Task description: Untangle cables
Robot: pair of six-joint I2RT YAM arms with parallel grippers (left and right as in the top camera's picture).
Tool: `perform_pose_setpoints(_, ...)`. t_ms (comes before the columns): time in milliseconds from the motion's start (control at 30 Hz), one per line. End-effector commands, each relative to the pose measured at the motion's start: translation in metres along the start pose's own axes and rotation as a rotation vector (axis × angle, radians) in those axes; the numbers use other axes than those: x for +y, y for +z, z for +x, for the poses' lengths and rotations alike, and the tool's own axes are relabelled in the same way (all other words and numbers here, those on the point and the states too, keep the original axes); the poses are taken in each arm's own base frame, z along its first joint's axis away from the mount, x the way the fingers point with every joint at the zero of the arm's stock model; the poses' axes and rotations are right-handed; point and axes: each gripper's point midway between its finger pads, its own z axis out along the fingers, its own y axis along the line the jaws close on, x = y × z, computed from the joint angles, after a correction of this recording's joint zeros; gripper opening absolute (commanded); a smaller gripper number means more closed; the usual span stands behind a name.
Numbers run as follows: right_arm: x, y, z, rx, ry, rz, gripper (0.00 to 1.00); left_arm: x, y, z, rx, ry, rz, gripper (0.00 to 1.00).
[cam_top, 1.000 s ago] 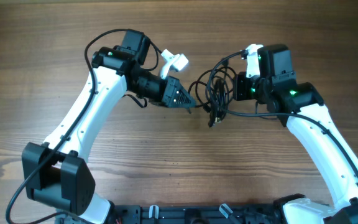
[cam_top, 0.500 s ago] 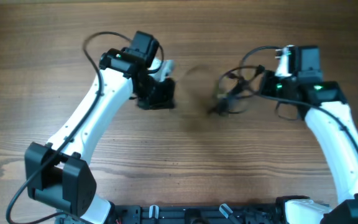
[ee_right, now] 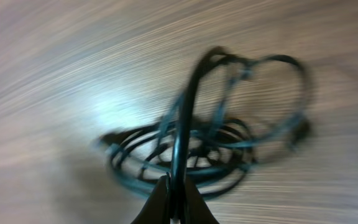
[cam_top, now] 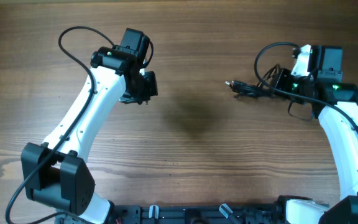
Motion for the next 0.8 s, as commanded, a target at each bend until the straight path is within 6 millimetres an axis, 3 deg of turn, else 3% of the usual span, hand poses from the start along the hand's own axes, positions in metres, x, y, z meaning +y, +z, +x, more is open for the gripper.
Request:
perform_pose_setpoints(0, 0.058, -0.007, 0.017, 0.088, -0.08, -0.35, 0.04, -0.058, -0.014, 0.013, 0.062, 0.129, 0.334, 0.2)
perform_pose_setpoints(33, 0.065, -0.01, 0.019, 0.096, -0.081, -0.393, 0.04, -0.069, -0.018, 0.014, 0.064, 0.171, 0.4, 0.41)
perform_pose_setpoints(100, 0.08, -0.018, 0.02, 0.107, -0.089, -0.494, 0.04, -0.087, -0.026, 0.016, 0.048, 0.282, 0.505, 0.71)
perform_pose_setpoints(167, 0.091, -0.024, 0.02, 0.11, -0.096, -0.565, 0.04, -0.094, -0.027, 0.017, 0.019, 0.388, 0.523, 0.82)
perform_pose_setpoints(333, 0.112, -0.039, 0.023, 0.131, -0.11, -0.713, 0.04, -0.123, -0.024, 0.041, -0.03, 0.732, 0.552, 0.92)
perform_pose_setpoints(500, 0.12, -0.047, 0.026, 0.148, -0.112, -0.775, 0.04, -0.155, -0.017, 0.066, -0.061, 0.93, 0.589, 0.92)
perform_pose_setpoints(767, 0.12, -0.047, 0.026, 0.147, -0.114, -0.775, 0.04, -0.161, 0.021, 0.077, -0.129, 1.047, 0.463, 0.96)
